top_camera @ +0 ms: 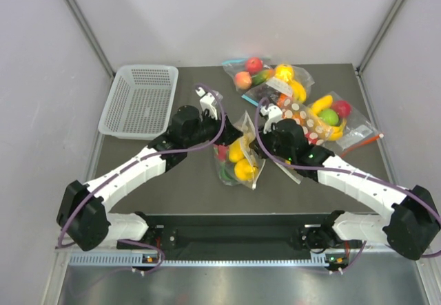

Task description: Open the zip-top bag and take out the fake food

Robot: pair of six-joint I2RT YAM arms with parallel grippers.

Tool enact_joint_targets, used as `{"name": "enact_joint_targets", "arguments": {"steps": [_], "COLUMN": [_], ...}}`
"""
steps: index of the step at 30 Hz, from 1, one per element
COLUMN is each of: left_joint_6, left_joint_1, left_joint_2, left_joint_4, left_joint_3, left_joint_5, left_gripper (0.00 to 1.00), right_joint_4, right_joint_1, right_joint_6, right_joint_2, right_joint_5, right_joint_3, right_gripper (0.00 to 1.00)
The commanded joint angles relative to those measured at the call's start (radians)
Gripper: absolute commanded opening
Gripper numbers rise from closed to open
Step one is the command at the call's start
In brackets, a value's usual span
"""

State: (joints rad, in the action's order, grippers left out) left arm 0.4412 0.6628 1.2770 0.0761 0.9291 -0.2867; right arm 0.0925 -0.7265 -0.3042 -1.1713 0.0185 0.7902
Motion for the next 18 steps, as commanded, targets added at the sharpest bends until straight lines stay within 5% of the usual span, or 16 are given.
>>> {"name": "enact_joint_targets", "arguments": {"steps": [1,15,16,17,18], "left_joint_6": [0.034,0.017,0.017,0.014,0.014], "left_joint_1": [0.014,0.083,0.084,0.09,0.093], "left_joint_2": [0.019,0.078,0.082,0.087,0.103], "left_joint_4": [0.106,0.045,0.048,0.048,0.047], "left_joint_3": [0.001,0.019,0.02,0.023,0.03], "left_joint_5": [-0.022,0.087,0.08,0.074,0.07], "left_gripper": [0.53,0.53,0.5,0.32,0.24], "right_joint_4": [-0.063,-0.063,-0.065,-0.066,-0.066], "right_joint_1": [-0.002,-0.001,-0.002,-0.001,-0.001], "right_joint_6": [-0.013,-0.007,-0.007,-0.007,-0.007], "right_joint_2": [0.044,0.056,0.056,0.058,0.058], "right_joint_5": [-0.008,-0.014,-0.014,-0.012,-0.014], "right_joint_3": [-0.002,0.001,0.001,0.001,0.001], "right_gripper": [0.0,0.0,0.0,0.0,0.0]}}
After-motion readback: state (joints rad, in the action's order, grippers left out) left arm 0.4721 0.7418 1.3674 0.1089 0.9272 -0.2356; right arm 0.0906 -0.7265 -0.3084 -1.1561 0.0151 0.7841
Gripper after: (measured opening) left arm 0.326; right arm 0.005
